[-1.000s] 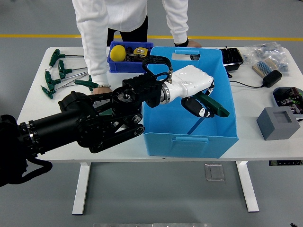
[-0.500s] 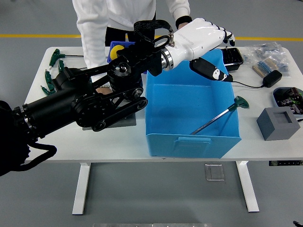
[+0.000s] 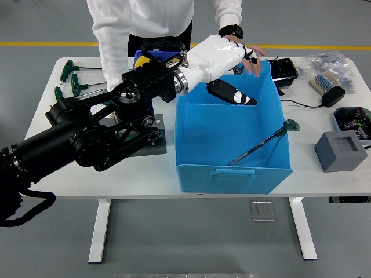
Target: Lift tool from toolbox,place it in box,lift tool from toolbox,place it in box
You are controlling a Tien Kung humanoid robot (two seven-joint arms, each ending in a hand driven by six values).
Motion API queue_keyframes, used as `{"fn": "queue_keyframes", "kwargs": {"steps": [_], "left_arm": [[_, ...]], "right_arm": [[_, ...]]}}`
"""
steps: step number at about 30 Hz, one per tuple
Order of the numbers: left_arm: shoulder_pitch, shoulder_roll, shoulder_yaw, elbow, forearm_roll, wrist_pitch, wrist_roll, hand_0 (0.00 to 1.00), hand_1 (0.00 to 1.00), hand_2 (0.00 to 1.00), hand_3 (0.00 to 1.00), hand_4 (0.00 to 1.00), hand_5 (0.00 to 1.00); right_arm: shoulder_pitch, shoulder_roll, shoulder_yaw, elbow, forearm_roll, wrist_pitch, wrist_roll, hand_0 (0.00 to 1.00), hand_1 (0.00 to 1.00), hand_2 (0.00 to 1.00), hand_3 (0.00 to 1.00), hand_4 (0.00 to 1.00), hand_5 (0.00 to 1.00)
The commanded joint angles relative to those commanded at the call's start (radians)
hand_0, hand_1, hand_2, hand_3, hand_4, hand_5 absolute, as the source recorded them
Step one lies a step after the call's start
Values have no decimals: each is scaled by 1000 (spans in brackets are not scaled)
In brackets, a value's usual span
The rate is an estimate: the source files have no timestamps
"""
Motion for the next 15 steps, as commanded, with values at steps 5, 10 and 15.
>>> {"fn": "queue_keyframes", "kwargs": {"steps": [5,10,15], "left_arm": [[54,69,-58,-24,52,-29,4,529,667,744,755,998,782],[121,110,-143,-43,96,-45,3,529,662,730,752,998,787],[196,152,-228,-67,130,-59,14,529,662,730,752,998,787]], "right_arm": [[-10,8,18,0,-5,-1,-2,587,540,612,588,813,820],[-16,14,24,0,-7,-2,-4,587,540,611,588,813,820],[-22,17,23,0,-5,-2,-3,587,540,611,588,813,820]]}}
